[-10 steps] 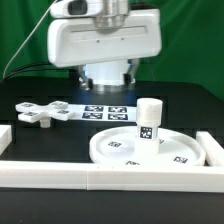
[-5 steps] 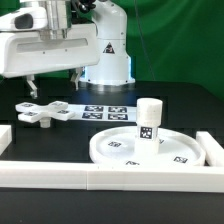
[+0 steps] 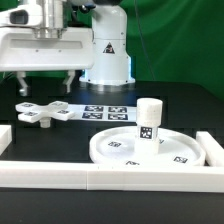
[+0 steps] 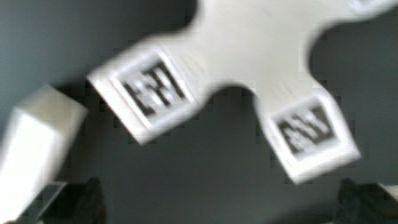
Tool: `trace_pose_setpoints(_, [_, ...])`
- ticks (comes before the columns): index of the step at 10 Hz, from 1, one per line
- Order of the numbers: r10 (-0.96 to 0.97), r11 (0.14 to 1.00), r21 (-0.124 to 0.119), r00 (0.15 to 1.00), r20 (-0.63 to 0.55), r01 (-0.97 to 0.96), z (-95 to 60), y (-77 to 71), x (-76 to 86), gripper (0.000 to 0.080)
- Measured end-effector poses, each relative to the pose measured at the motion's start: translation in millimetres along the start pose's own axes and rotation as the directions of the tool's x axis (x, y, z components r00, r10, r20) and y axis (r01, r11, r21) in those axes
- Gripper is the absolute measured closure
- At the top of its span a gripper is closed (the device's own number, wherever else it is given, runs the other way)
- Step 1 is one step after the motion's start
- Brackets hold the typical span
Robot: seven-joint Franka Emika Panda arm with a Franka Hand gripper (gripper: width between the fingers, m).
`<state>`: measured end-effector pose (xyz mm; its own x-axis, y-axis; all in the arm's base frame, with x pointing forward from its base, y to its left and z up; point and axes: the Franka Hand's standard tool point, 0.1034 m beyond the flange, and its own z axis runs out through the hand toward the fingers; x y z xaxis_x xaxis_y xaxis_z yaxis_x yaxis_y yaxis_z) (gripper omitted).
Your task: Assemble round table
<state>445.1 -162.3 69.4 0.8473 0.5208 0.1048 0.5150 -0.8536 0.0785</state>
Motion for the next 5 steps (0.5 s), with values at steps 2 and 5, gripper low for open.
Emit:
trace_pose_setpoints(2, [0.006,0.999,0.035,1.000,0.020,-0.007,4.1,13.8,-14.1,0.0150])
trace_pose_setpoints(5, [0.022,0.998,0.059,0.998,0.054,-0.025,6.0,2.9,-5.3,0.0150])
